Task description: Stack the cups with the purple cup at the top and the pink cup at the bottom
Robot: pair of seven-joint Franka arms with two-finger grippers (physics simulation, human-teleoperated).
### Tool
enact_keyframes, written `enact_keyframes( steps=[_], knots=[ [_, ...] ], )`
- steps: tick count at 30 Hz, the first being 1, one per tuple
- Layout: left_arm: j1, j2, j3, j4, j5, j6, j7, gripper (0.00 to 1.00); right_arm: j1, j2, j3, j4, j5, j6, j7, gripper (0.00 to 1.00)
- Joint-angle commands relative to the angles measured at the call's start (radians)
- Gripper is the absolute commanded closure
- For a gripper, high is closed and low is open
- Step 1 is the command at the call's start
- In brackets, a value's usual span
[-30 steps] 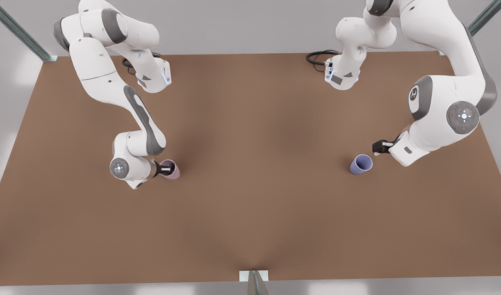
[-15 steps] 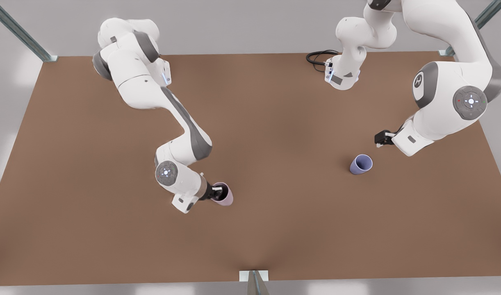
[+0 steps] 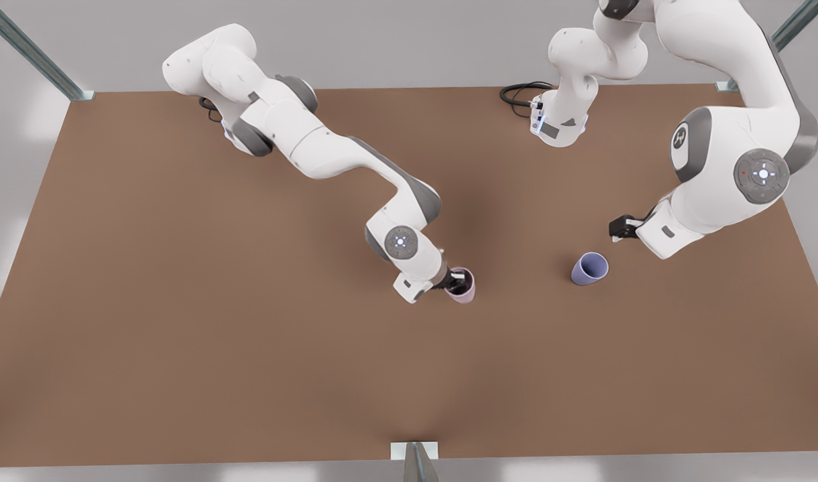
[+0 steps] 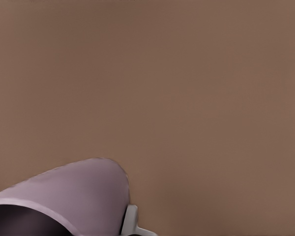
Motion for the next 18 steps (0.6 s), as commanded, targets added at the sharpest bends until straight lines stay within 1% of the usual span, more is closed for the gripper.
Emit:
enact_keyframes(
  steps=[1,5,7,8,9,10,11,13,14,16,18],
  knots=[
    [0.000,0.000,0.001,0.001,0.001,0.003,0.002,0.00,0.004,0.007,-0.005,0.000,-0.005,0.086,0.477,0.79],
    [0.000,0.003,-0.001,-0.005,0.001,0.003,0.002,0.00,0.027,0.015,-0.007,-0.013,-0.005,0.068,0.486,0.79],
    [0.000,0.003,-0.002,-0.039,-0.006,0.021,0.002,0.00,0.033,0.015,-0.008,-0.030,-0.006,0.071,0.491,0.79],
    [0.000,0.002,-0.002,-0.085,-0.006,0.067,0.002,0.00,0.033,0.021,-0.007,-0.035,-0.005,0.071,0.492,0.52],
    [0.000,0.003,-0.002,-0.123,-0.006,0.122,0.003,0.00,0.033,0.028,-0.007,-0.035,-0.005,0.083,0.497,0.36],
    [0.000,0.003,-0.002,-0.174,-0.006,0.183,0.002,0.00,0.033,0.031,-0.007,-0.036,-0.005,0.089,0.497,0.24],
    [0.000,0.009,-0.005,-0.220,-0.006,0.239,0.002,0.00,0.047,0.033,-0.008,-0.046,-0.006,0.097,0.498,0.00],
    [0.002,0.032,-0.005,-0.266,-0.006,0.348,0.002,0.00,0.049,0.036,-0.010,-0.046,-0.006,0.103,0.498,0.00],
    [0.005,0.032,-0.004,-0.330,-0.004,0.435,0.002,0.00,0.047,0.036,-0.010,-0.046,-0.006,0.115,0.498,0.00],
    [0.012,0.043,-0.004,-0.366,-0.004,0.495,0.003,0.00,0.049,0.036,-0.010,-0.046,-0.006,0.126,0.498,0.00],
    [0.037,0.035,-0.001,-0.493,-0.007,0.602,0.003,0.00,0.055,0.036,-0.011,-0.046,-0.009,0.126,0.498,0.00]
  ],
)
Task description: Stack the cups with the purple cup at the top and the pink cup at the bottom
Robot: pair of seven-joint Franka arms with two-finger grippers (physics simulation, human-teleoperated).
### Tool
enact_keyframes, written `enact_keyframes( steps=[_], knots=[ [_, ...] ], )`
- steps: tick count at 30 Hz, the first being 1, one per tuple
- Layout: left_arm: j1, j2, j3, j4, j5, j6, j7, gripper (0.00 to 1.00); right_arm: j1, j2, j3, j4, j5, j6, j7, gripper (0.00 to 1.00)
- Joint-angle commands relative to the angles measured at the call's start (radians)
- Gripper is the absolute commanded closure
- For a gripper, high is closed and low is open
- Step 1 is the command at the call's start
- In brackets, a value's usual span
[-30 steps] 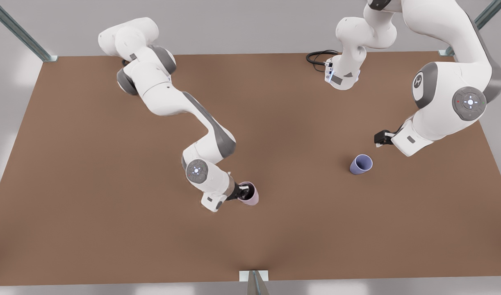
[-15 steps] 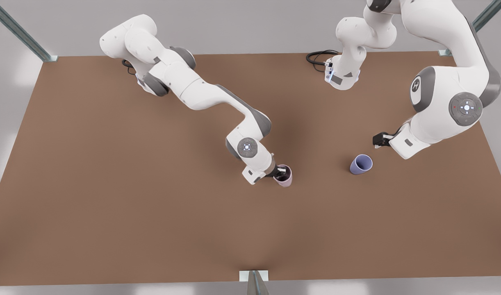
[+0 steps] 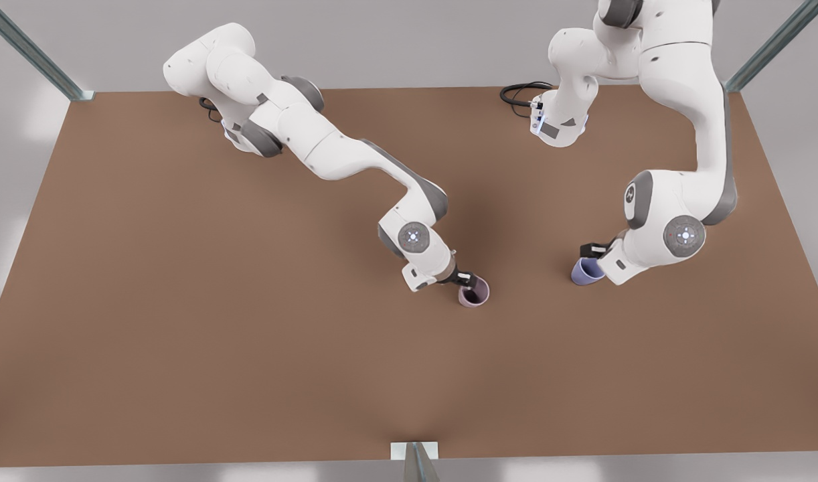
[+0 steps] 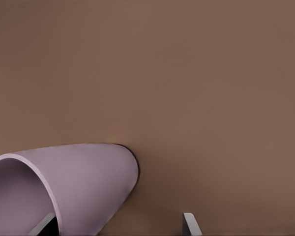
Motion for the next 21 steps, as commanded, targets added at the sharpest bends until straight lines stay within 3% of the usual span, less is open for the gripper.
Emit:
enact_keyframes(
  steps=[1,6,8,12,14,16,17,18,20,21],
  knots=[
    [0.020,-0.003,0.003,-0.072,-0.001,0.255,0.000,0.00,0.001,-0.005,0.000,0.001,-0.002,0.019,0.186,0.00],
    [0.042,0.005,0.011,-0.136,-0.002,0.292,-0.011,0.00,0.001,-0.017,0.001,0.001,-0.023,0.010,0.181,0.00],
    [0.043,0.010,0.029,-0.158,-0.065,0.292,-0.011,0.00,-0.020,-0.104,0.003,-0.010,-0.092,-0.035,0.168,0.00],
    [0.071,0.043,0.029,-0.190,-0.064,0.349,0.003,0.00,-0.350,-0.738,0.000,-0.653,-0.095,-0.062,-0.216,0.00],
    [0.071,0.059,0.031,-0.191,-0.064,0.349,0.001,0.00,-0.519,-0.916,-0.011,-0.711,-0.151,-0.343,-0.443,0.00],
    [0.071,0.077,0.031,-0.191,-0.064,0.354,0.001,0.00,-0.666,-1.055,-0.014,-0.809,-0.149,-0.432,-0.703,0.00],
    [0.071,0.088,0.031,-0.191,-0.064,0.355,0.001,0.00,-0.720,-1.132,-0.055,-0.883,-0.149,-0.441,-0.872,0.00],
    [0.071,0.092,0.029,-0.191,-0.064,0.357,0.001,0.00,-0.711,-1.134,-0.126,-0.883,-0.141,-0.469,-0.937,0.00],
    [0.071,0.108,0.029,-0.191,-0.064,0.381,0.001,0.00,-0.755,-1.076,-0.123,-0.791,-0.141,-0.592,-0.963,0.00],
    [0.071,0.115,0.029,-0.190,-0.064,0.381,0.001,0.00,-0.758,-0.954,-0.118,-0.592,-0.141,-0.729,-0.961,0.00]
  ],
)
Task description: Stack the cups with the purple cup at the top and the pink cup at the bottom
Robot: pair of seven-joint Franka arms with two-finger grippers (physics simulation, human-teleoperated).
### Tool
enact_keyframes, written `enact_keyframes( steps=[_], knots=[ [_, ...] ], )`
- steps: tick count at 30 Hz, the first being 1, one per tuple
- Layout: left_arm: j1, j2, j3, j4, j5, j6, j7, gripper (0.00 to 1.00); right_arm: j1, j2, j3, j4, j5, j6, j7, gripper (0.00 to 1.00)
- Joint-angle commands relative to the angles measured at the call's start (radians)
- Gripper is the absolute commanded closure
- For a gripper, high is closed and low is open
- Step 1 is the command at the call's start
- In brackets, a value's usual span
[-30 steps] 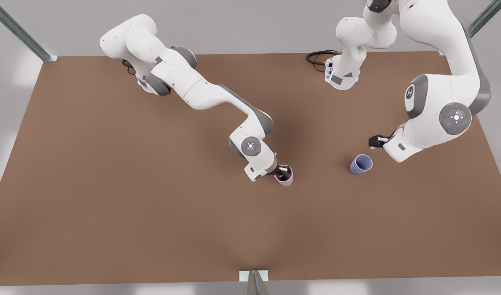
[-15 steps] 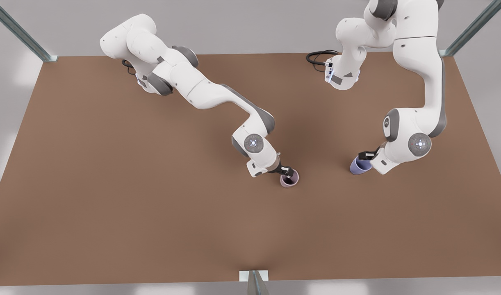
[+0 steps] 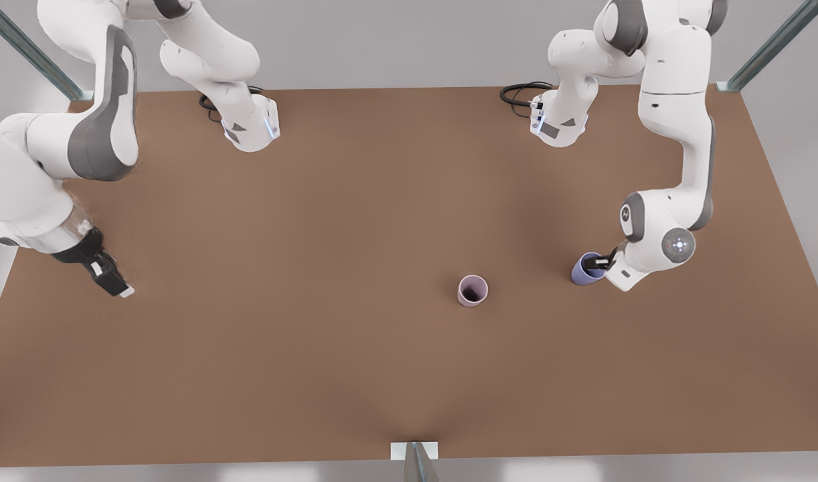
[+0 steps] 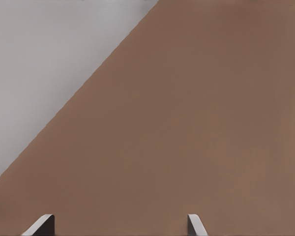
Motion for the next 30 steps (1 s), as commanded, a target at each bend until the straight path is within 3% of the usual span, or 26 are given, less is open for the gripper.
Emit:
enact_keyframes(
  steps=[1,3,4,7,9,13,15,16,17,18,19,21,26,30],
  knots=[
    [0.000,0.007,0.000,0.000,0.001,0.031,-0.002,0.09,0.052,0.072,0.005,0.123,-0.003,-0.320,-0.661,0.00],
    [0.000,0.007,0.000,0.000,0.001,0.020,-0.001,0.55,0.027,0.056,0.020,0.083,-0.002,-0.282,-0.661,0.00],
    [0.000,0.007,0.000,0.000,-0.001,0.016,-0.002,0.67,0.022,0.043,0.031,0.077,-0.002,-0.262,-0.664,0.00],
    [0.000,0.009,0.000,0.000,-0.001,0.011,-0.013,0.79,0.018,-0.053,0.055,-0.039,-0.002,-0.188,-0.728,0.00],
    [-0.001,0.009,0.000,0.002,-0.001,0.008,-0.016,0.79,0.016,-0.056,0.055,-0.039,0.002,-0.201,-1.190,0.00],
    [-0.014,-0.002,-0.006,0.025,-0.001,-0.021,-0.053,0.79,0.019,-0.056,0.058,-0.075,-0.008,-0.161,-1.771,0.00],
    [-0.026,-0.034,-0.009,0.104,-0.004,-0.148,-0.061,0.79,0.022,-0.058,0.058,-0.114,-0.009,-0.040,-2.156,0.00],
    [-0.044,-0.052,-0.009,0.157,-0.004,-0.234,-0.071,0.79,0.026,-0.056,0.058,-0.119,-0.008,-0.035,-2.155,0.00],
    [-0.064,-0.062,-0.009,0.186,-0.002,-0.275,-0.076,0.79,0.026,-0.056,0.057,-0.121,-0.008,-0.055,-1.917,0.00],
    [-0.098,-0.069,-0.009,0.236,-0.002,-0.343,-0.093,0.79,0.026,-0.056,0.045,-0.115,-0.029,-0.075,-1.487,0.00],
    [-0.152,-0.059,-0.006,0.350,-0.001,-0.464,-0.151,0.79,0.024,-0.056,0.029,-0.108,-0.034,-0.113,-1.168,0.00],
    [-0.202,-0.028,-0.012,0.506,-0.002,-0.579,-0.283,0.79,0.023,-0.056,0.028,-0.096,-0.025,-0.202,-0.800,0.00],
    [-0.207,0.040,-0.196,0.634,0.001,-0.589,-0.668,0.79,0.024,-0.027,0.028,-0.061,-0.018,-0.192,-0.724,0.00],
    [-0.248,0.115,-0.212,0.707,-0.001,-0.570,-0.686,0.79,0.024,0.000,0.028,-0.018,-0.005,-0.193,-0.655,0.00]
  ],
)
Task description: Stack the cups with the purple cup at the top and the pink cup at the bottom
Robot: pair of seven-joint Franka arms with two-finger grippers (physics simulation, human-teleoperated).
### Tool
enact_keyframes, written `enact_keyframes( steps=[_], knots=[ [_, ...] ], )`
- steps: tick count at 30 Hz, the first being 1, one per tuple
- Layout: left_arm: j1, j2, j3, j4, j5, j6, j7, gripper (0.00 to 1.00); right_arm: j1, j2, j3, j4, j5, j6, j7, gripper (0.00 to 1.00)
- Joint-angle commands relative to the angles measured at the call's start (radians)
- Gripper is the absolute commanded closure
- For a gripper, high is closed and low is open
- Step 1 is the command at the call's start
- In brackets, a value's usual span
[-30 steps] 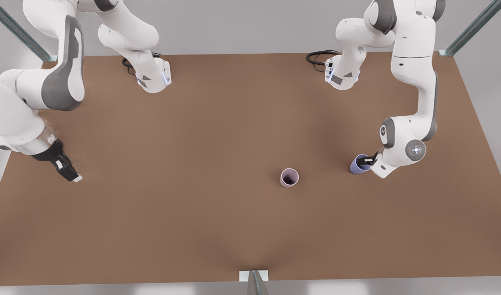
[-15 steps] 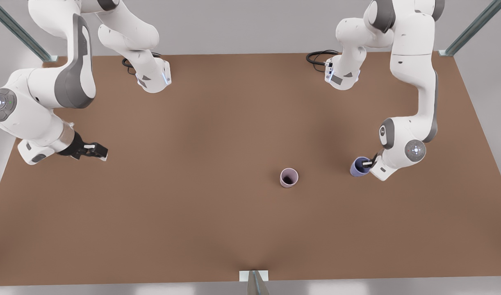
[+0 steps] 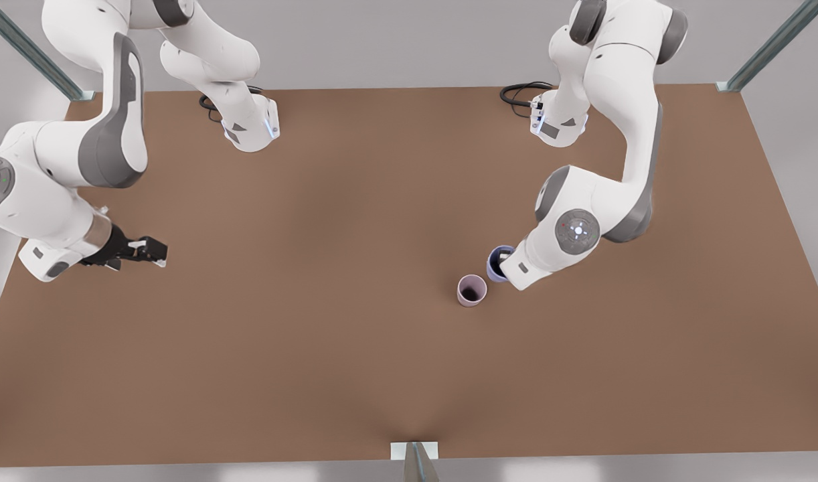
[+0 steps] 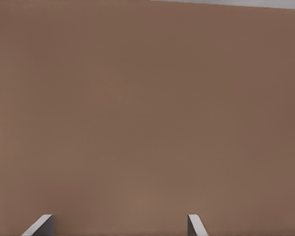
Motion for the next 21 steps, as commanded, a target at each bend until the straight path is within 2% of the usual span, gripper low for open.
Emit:
enact_keyframes(
  steps=[1,12,21],
  knots=[
    [-0.025,0.035,-0.003,0.039,0.000,-0.051,-0.389,0.79,-0.001,0.002,0.000,0.006,0.007,-0.014,0.150,0.00],
    [-0.044,0.085,-0.003,0.003,-0.003,0.159,-0.389,0.79,-0.006,0.001,0.000,0.007,0.008,-0.021,0.148,0.00],
    [-0.045,0.091,-0.003,-0.027,-0.003,0.194,-0.384,0.79,-0.007,0.001,0.000,0.007,0.010,-0.017,0.147,0.00]
  ],
)
